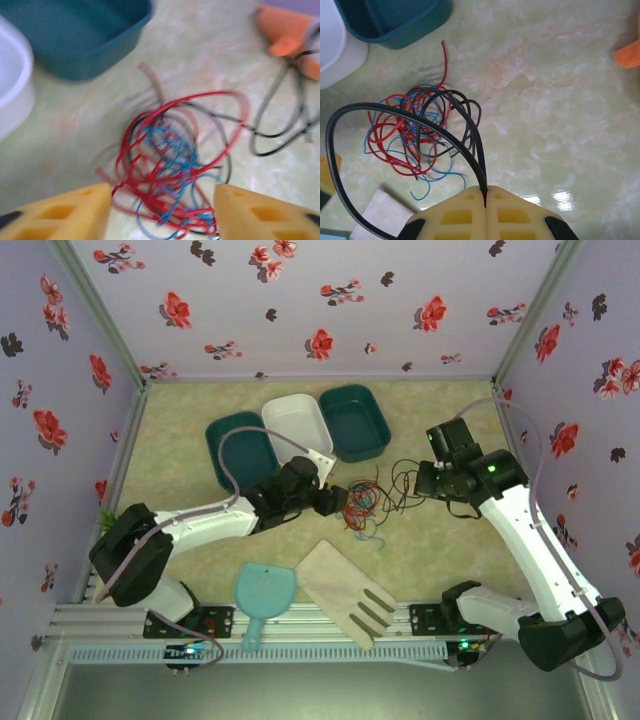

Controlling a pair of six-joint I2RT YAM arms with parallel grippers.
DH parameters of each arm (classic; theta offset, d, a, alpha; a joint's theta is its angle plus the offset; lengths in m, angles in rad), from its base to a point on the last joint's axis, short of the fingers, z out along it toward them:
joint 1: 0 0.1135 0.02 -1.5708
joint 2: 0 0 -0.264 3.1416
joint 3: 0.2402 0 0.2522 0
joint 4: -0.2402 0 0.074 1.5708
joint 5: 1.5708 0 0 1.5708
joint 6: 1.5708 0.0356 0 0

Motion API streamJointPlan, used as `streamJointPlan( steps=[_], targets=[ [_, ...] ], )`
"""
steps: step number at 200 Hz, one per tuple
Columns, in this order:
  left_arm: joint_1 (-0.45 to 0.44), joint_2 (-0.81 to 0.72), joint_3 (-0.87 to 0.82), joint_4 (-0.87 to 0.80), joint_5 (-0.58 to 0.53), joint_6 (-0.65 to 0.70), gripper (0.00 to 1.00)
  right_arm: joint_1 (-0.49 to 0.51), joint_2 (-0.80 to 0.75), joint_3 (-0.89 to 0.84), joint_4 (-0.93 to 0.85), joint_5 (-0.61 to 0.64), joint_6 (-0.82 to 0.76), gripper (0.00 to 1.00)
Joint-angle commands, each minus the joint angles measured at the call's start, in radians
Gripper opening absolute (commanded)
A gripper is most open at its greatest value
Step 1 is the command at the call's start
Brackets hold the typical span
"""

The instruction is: Untangle the cables

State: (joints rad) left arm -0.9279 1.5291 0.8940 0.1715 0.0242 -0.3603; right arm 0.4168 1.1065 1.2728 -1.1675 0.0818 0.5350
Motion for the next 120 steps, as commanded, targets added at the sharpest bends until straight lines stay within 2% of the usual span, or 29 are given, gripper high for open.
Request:
streamJointPlan(
  steps=[1, 43, 85, 95, 120],
  targets=[
    [-0.024, 0.017, 0.022, 0.167, 0.098, 0.125, 0.69, -0.009, -0.014, -0.004, 0.040, -0.050, 0.022, 0.00],
    [-0.059, 0.189, 0.097, 0.306, 0.185, 0.168, 0.71, -0.009, -0.023, -0.007, 0.070, -0.098, 0.038, 0.00],
    [-0.085, 0.337, 0.216, 0.333, 0.211, 0.157, 0.69, -0.012, -0.028, -0.011, 0.082, -0.131, 0.046, 0.00],
    [-0.084, 0.363, 0.233, 0.334, 0.210, 0.140, 0.62, -0.012, -0.029, -0.010, 0.080, -0.129, 0.046, 0.00],
    [-0.084, 0.378, 0.252, 0.281, 0.187, 0.120, 0.20, -0.016, -0.039, 0.015, 0.052, -0.091, 0.034, 0.00]
  ],
)
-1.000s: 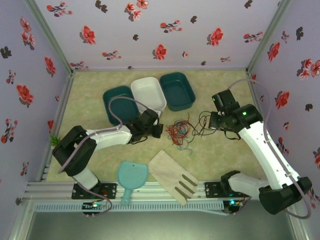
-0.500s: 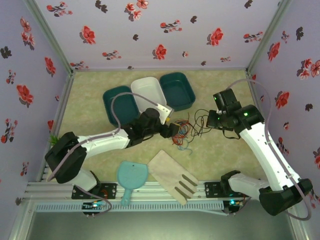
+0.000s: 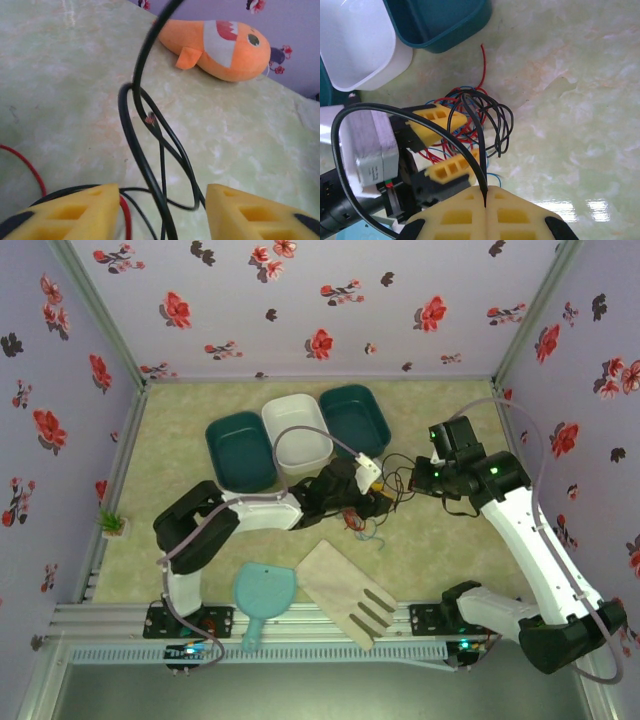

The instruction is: Untangle the cables

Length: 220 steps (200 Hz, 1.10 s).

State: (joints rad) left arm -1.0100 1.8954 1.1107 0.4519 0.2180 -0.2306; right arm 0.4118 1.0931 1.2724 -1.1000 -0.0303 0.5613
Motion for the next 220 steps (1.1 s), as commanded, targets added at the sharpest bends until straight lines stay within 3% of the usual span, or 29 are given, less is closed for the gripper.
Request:
streamJointPlan(
  steps=[1, 11, 73, 120, 191, 220],
  targets=[
    [-0.002, 0.011, 0.035, -0.001, -0.010, -0.011, 0.18, -0.011, -0.026, 0.016, -0.018, 0.023, 0.008, 0.00],
    [-0.002, -0.002, 0.028, -0.031, -0.042, -0.010, 0.00, -0.016, -0.033, 0.030, -0.037, 0.055, 0.000, 0.02],
    [0.002, -0.108, -0.082, -0.181, -0.128, -0.028, 0.00, -0.050, -0.027, 0.181, -0.172, 0.307, -0.059, 0.03],
    [0.002, -0.130, -0.136, -0.206, -0.135, -0.089, 0.00, -0.062, -0.025, 0.240, -0.156, 0.341, -0.082, 0.00],
    [0.010, -0.105, -0.137, -0.214, -0.150, -0.110, 0.00, -0.067, 0.036, 0.695, -0.271, 0.637, -0.183, 0.00],
    [0.013, -0.098, -0.134, -0.220, -0.152, -0.119, 0.00, -0.067, 0.054, 0.765, -0.258, 0.675, -0.204, 0.00]
  ],
)
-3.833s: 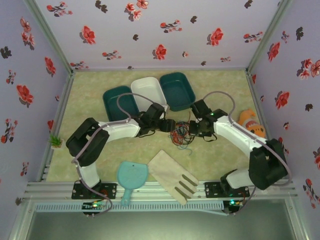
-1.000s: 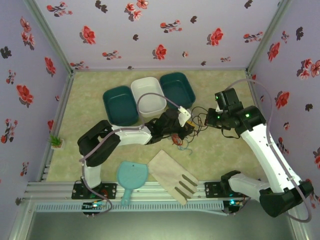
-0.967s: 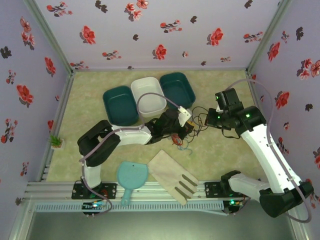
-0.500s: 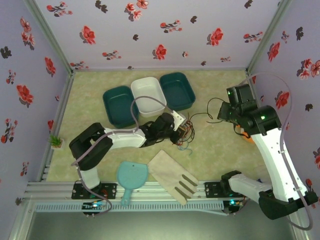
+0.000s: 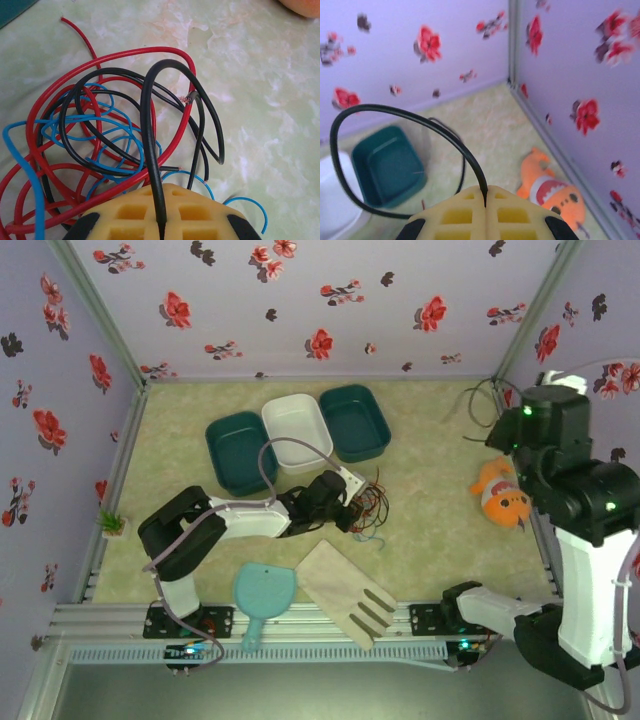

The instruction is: Untangle the cables

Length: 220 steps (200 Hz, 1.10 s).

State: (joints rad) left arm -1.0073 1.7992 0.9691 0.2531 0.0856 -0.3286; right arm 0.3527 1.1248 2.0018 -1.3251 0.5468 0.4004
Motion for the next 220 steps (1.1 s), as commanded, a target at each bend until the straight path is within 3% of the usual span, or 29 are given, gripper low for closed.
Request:
streamJointPlan(
  steps=[1, 12, 56, 83, 95, 159, 220],
  targets=[
    [0.010, -0.002, 0.008, -0.022, -0.021, -0.021, 0.00, -0.008, 0.022, 0.034, -0.032, 0.096, -0.043, 0.00],
    [0.010, -0.008, 0.011, -0.028, -0.021, -0.015, 0.03, -0.008, 0.028, 0.020, -0.014, 0.082, -0.042, 0.00],
    [0.010, -0.067, 0.017, -0.036, -0.018, 0.000, 0.45, -0.007, 0.061, -0.090, 0.099, -0.008, -0.042, 0.00],
    [0.010, -0.145, 0.005, -0.047, -0.049, 0.014, 0.78, -0.008, 0.077, -0.158, 0.199, -0.087, -0.038, 0.00],
    [0.010, -0.186, -0.008, -0.049, -0.077, 0.018, 0.99, -0.008, 0.090, -0.179, 0.237, -0.122, -0.033, 0.00],
    [0.025, -0.401, -0.121, -0.064, -0.357, 0.053, 1.00, -0.008, 0.217, -0.248, 0.393, -0.324, -0.021, 0.00],
    [0.171, -0.475, -0.174, -0.076, -0.517, -0.068, 1.00, -0.005, 0.340, -0.244, 0.494, -0.395, -0.020, 0.00]
  ],
)
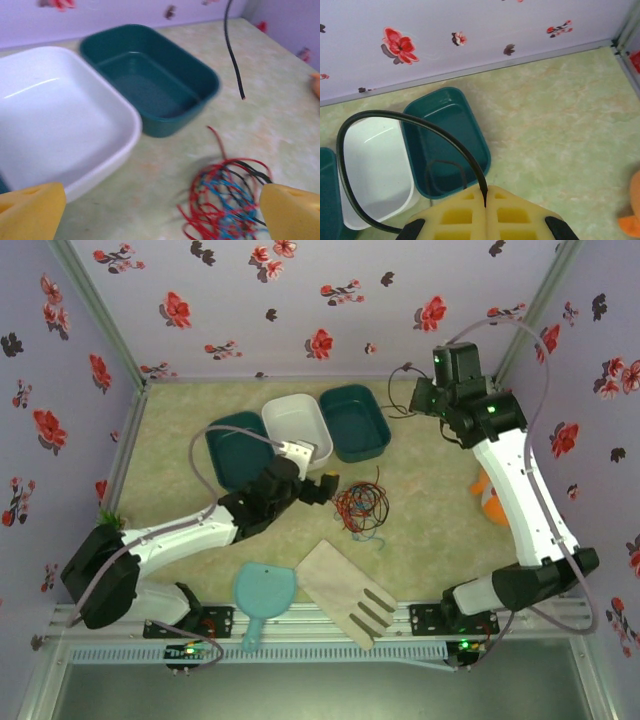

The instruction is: Untangle the cables

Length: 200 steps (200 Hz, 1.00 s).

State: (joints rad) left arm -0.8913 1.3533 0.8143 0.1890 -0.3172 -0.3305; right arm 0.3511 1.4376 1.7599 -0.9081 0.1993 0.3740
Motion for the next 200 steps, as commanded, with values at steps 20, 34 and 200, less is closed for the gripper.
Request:
streamJointPlan(
  steps=[20, 34, 200],
  targets=[
    [0.111, -0.018, -0.010, -0.017, -0.133, -0.112, 1.00, 0.000, 0.073, -0.002, 0.108, -0.047, 0.003, 0.00],
    [0.141, -0.009, 0.002, -0.025, -0.165, -0.142, 1.00, 0.005, 0.106, -0.004, 0.135, -0.041, -0.004, 0.00],
    [0.219, 0.138, 0.057, 0.136, -0.362, -0.157, 1.00, 0.037, 0.565, 0.177, 0.192, -0.051, -0.065, 0.00]
  ],
)
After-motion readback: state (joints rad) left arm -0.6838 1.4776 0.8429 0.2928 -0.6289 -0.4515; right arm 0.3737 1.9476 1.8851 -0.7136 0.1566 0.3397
